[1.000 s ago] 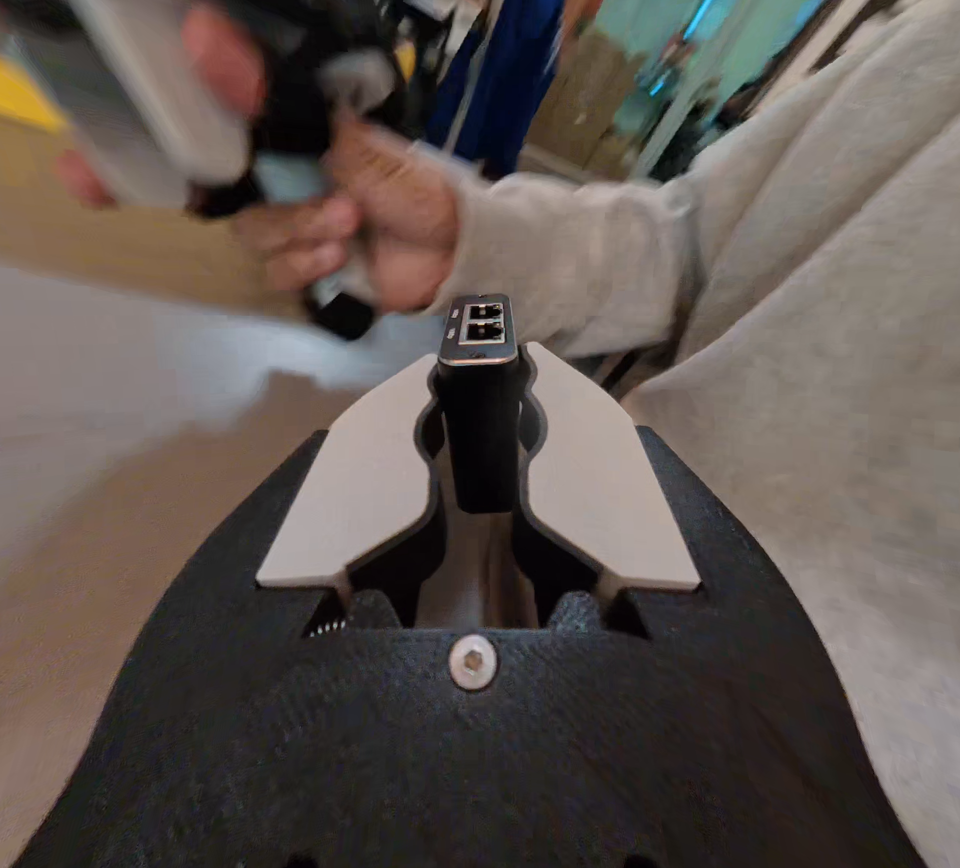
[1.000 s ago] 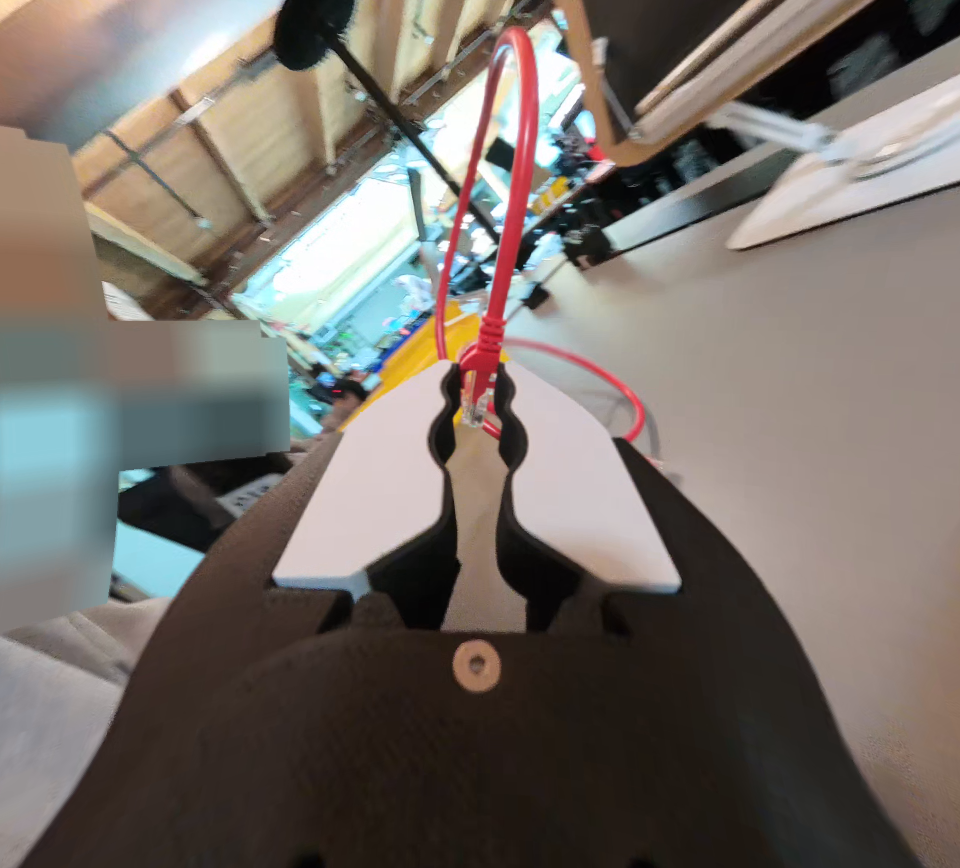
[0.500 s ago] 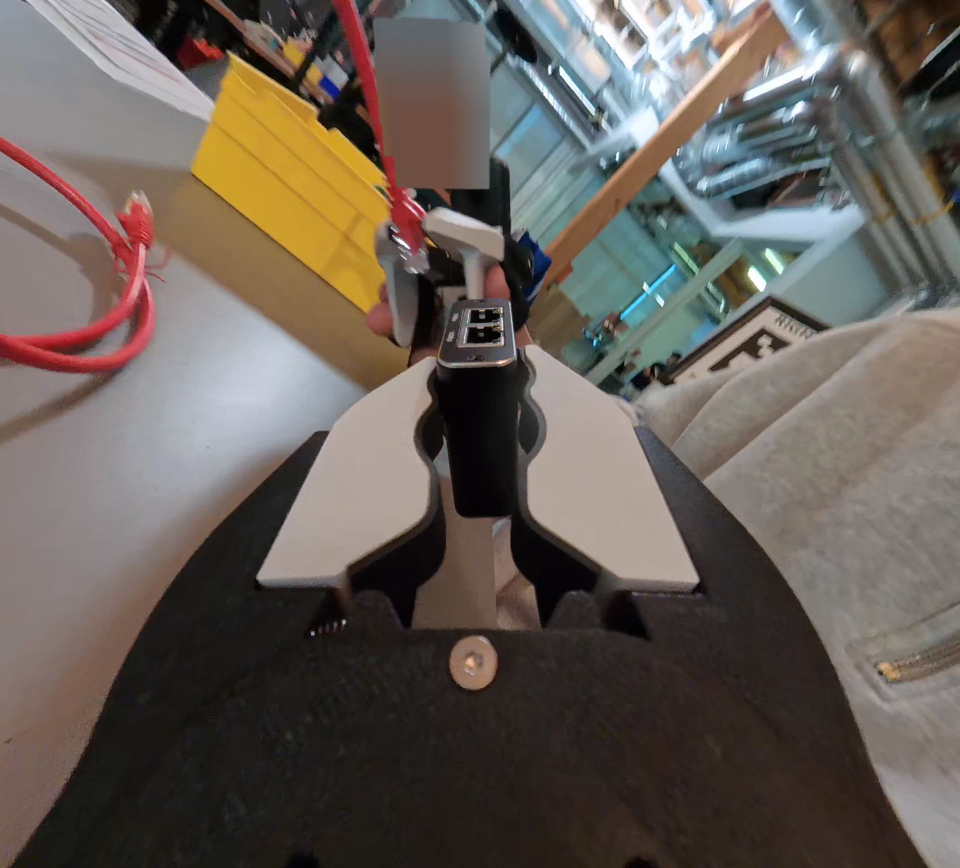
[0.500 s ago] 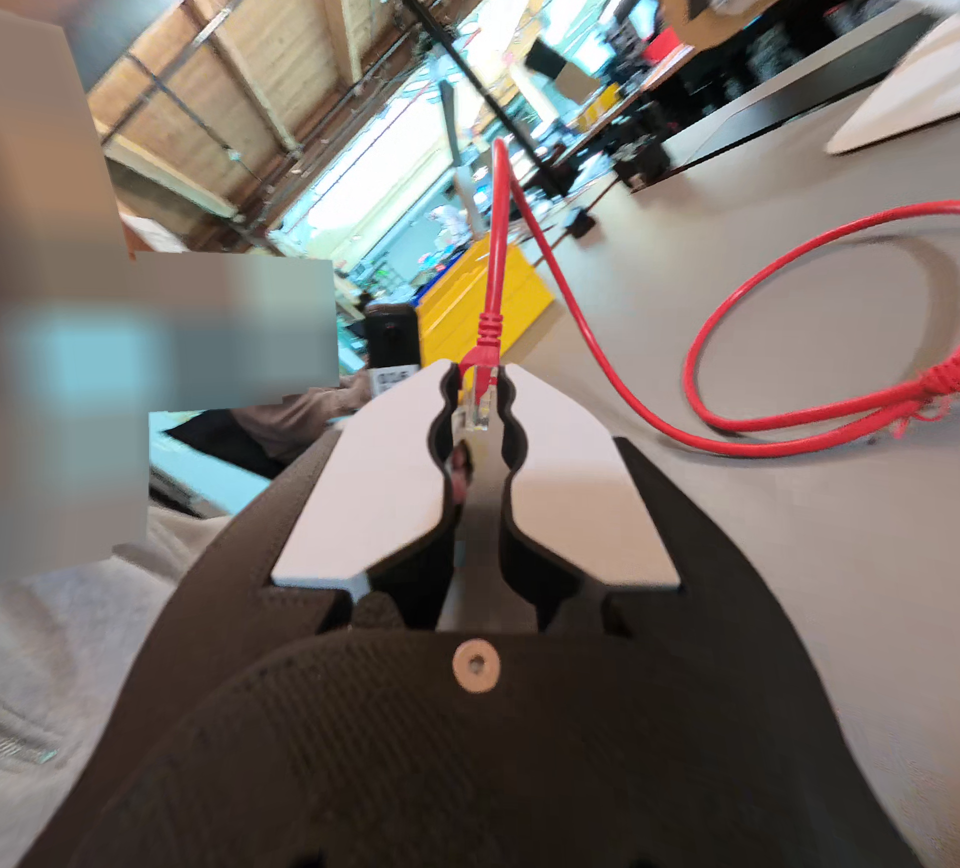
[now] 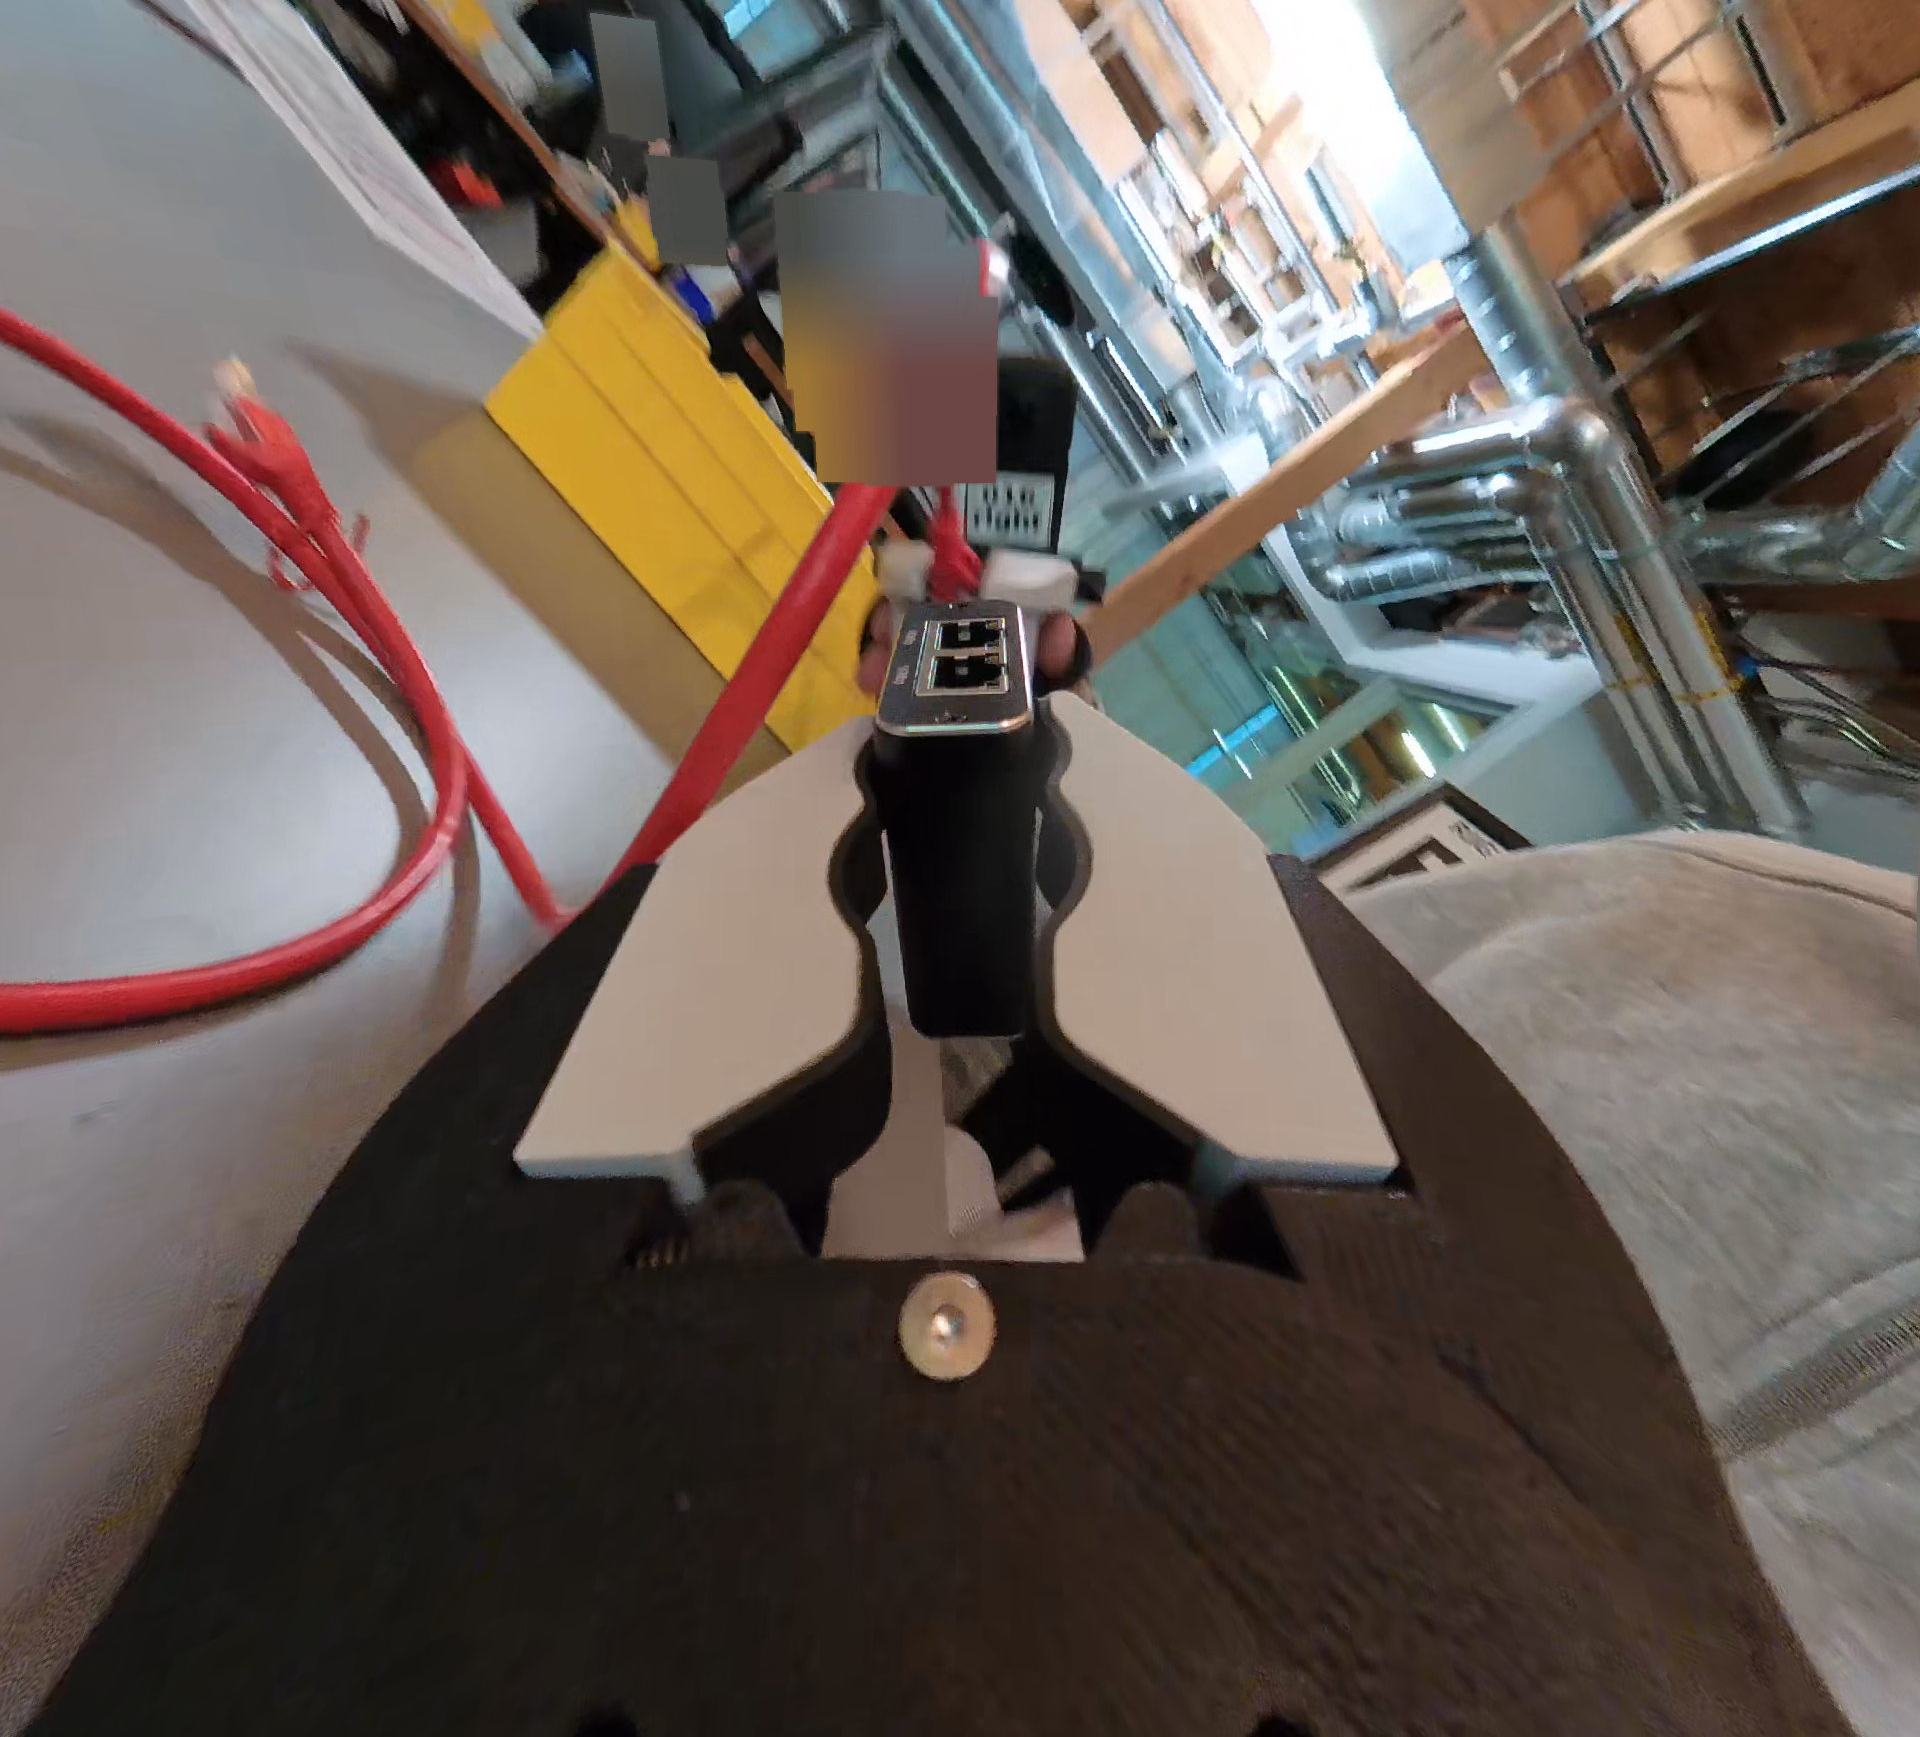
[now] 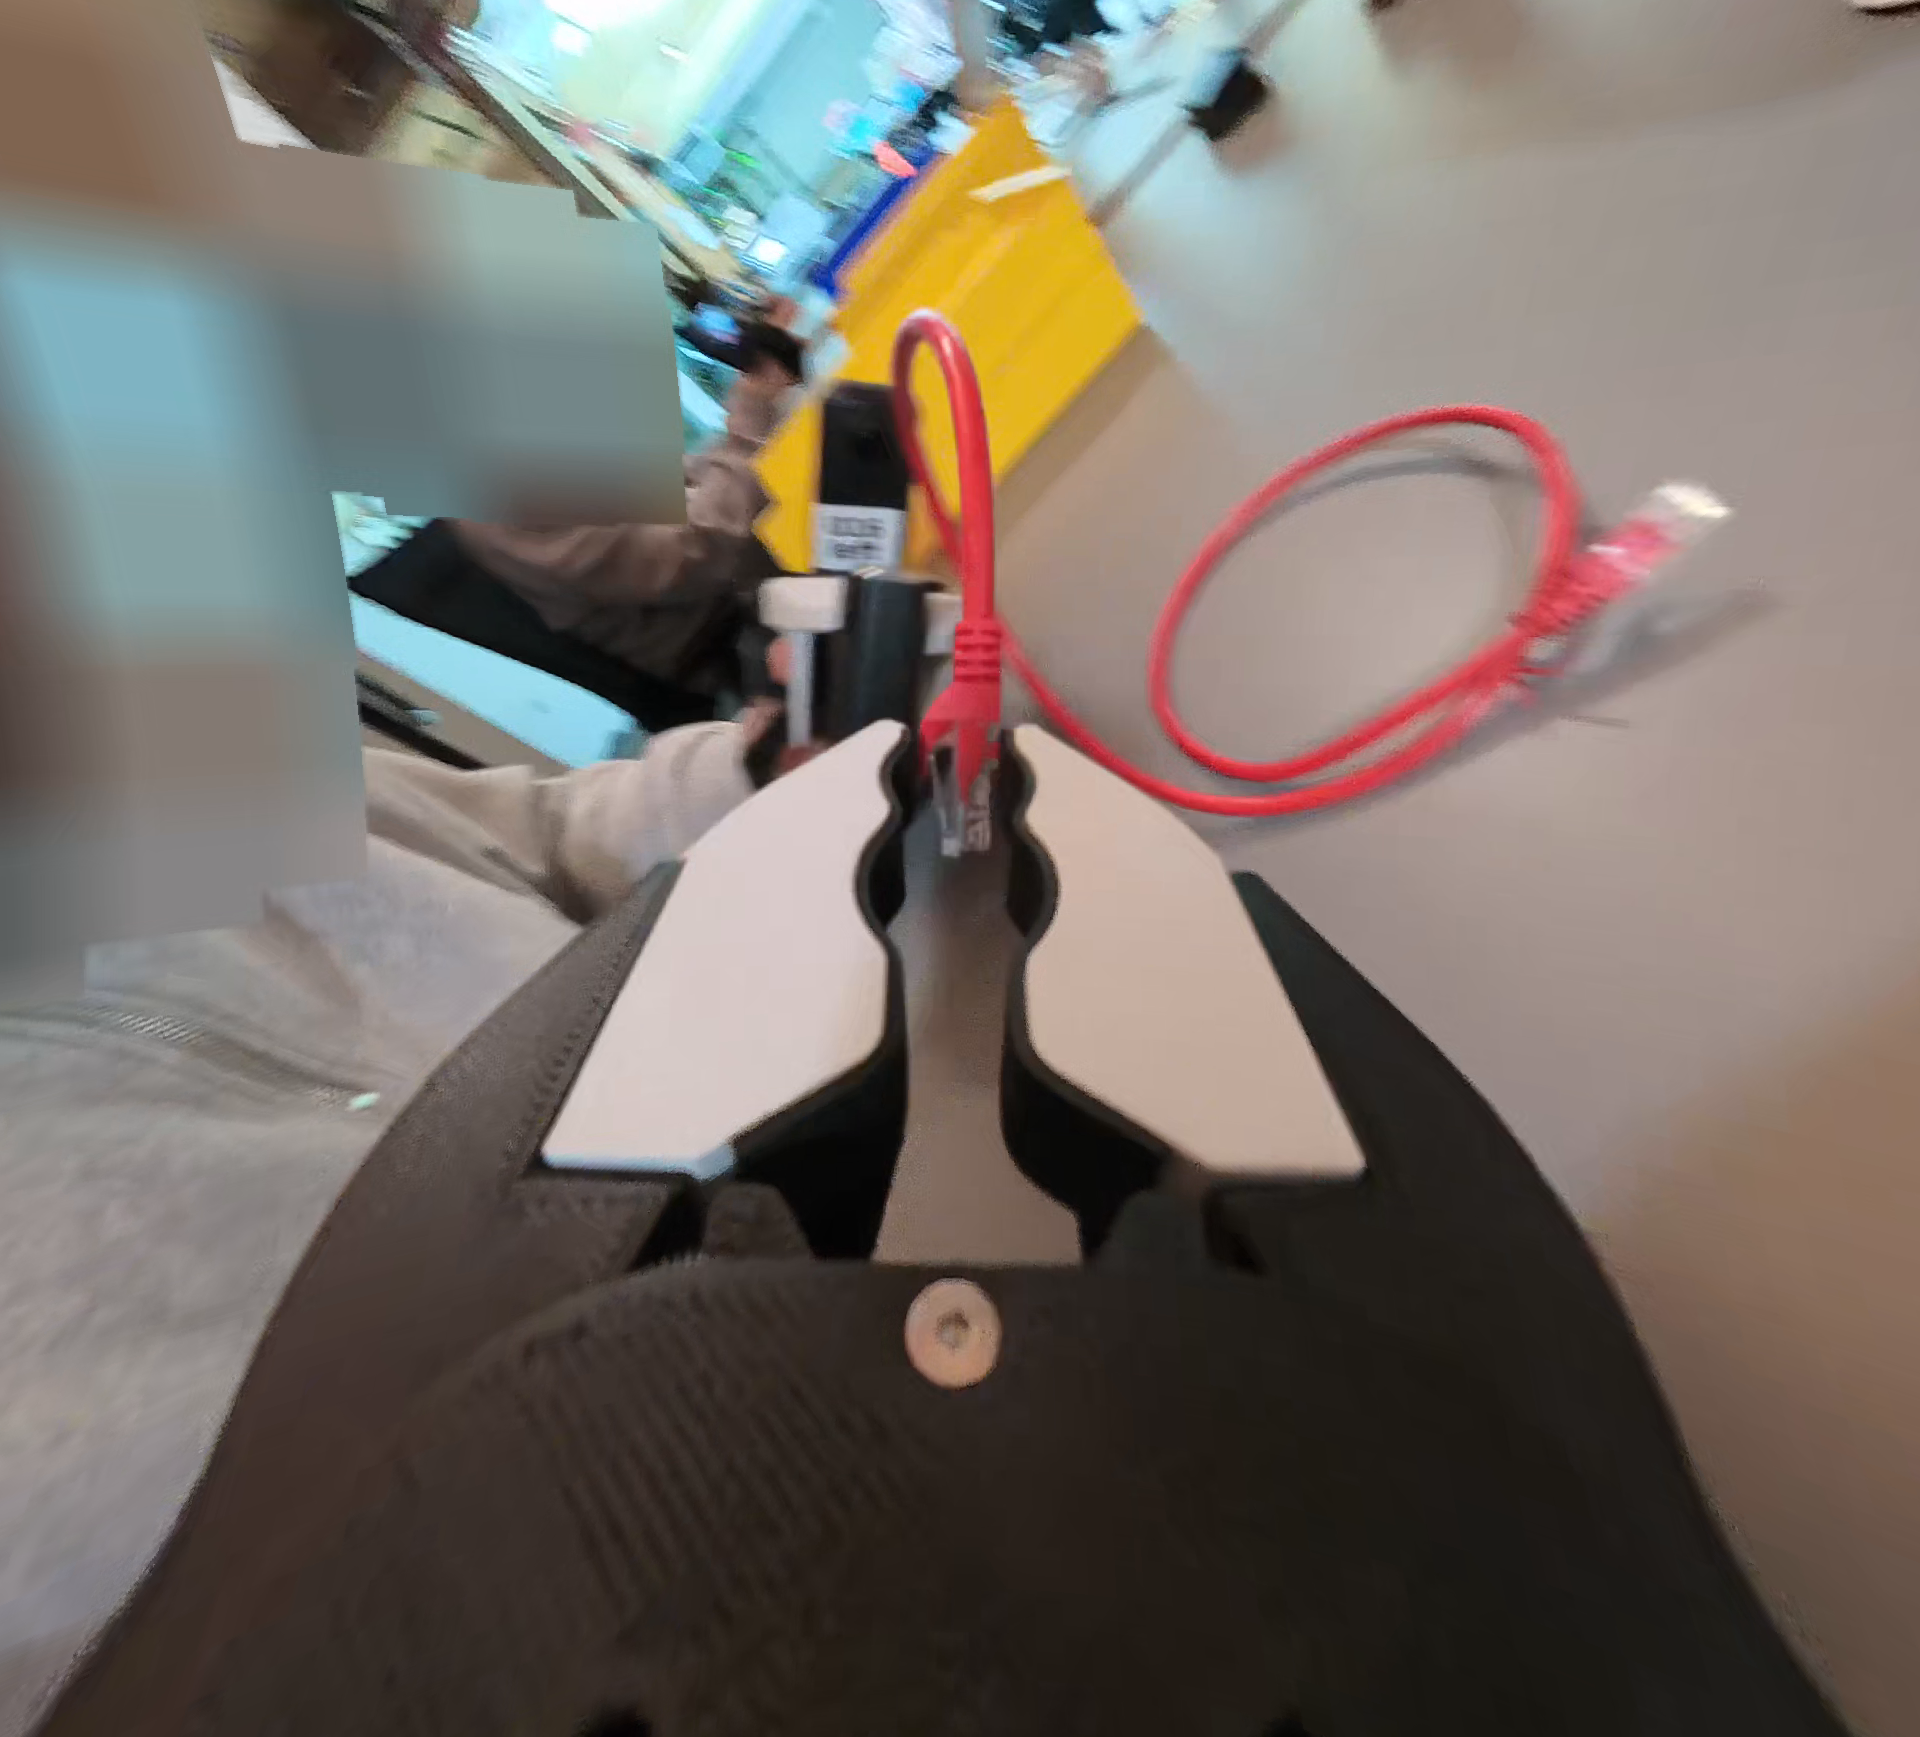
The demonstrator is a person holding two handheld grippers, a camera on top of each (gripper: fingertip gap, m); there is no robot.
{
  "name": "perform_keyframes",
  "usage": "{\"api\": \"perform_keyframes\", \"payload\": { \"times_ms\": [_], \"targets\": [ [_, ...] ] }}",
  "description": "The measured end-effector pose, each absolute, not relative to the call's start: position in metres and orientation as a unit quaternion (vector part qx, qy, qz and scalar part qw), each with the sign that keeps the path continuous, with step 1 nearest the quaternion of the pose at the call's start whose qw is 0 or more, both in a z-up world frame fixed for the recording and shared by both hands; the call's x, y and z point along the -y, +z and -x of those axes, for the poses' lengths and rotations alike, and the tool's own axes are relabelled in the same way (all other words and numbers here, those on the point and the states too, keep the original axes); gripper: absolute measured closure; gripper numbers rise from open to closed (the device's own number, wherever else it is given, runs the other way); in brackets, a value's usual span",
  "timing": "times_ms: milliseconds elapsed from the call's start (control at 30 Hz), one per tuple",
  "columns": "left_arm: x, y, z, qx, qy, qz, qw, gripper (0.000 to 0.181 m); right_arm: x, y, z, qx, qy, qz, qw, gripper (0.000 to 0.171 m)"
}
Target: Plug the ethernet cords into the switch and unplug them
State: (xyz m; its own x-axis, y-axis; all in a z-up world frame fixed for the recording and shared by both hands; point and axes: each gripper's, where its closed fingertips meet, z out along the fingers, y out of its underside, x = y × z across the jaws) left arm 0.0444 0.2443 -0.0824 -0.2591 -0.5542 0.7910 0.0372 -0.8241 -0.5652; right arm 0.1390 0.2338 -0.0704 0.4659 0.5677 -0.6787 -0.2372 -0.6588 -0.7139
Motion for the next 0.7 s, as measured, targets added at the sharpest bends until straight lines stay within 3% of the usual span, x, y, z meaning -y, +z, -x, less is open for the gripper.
{"api": "perform_keyframes", "payload": {
  "times_ms": [100,200,433,533,633,700],
  "targets": [
    [-0.229,-0.087,-0.053,-0.247,-0.764,0.574,0.16,0.156,-0.264,-0.073,-0.158,0.084,0.4,0.801,0.438,0.155],
    [-0.213,-0.085,-0.058,-0.278,-0.768,0.559,0.141,0.156,-0.283,-0.058,-0.144,0.099,0.396,0.779,0.477,0.151],
    [-0.178,-0.086,-0.066,-0.365,-0.747,0.539,0.137,0.156,-0.293,-0.1,-0.125,0.199,0.243,0.82,0.479,0.13],
    [-0.176,-0.085,-0.067,-0.366,-0.749,0.535,0.141,0.156,-0.306,-0.083,-0.109,0.171,0.277,0.815,0.48,0.127],
    [-0.178,-0.081,-0.066,-0.36,-0.755,0.528,0.148,0.156,-0.334,-0.081,-0.105,0.175,0.225,0.84,0.462,0.099],
    [-0.18,-0.081,-0.065,-0.364,-0.75,0.53,0.157,0.156,-0.353,-0.104,-0.118,0.195,0.137,0.874,0.424,0.095]
  ]
}}
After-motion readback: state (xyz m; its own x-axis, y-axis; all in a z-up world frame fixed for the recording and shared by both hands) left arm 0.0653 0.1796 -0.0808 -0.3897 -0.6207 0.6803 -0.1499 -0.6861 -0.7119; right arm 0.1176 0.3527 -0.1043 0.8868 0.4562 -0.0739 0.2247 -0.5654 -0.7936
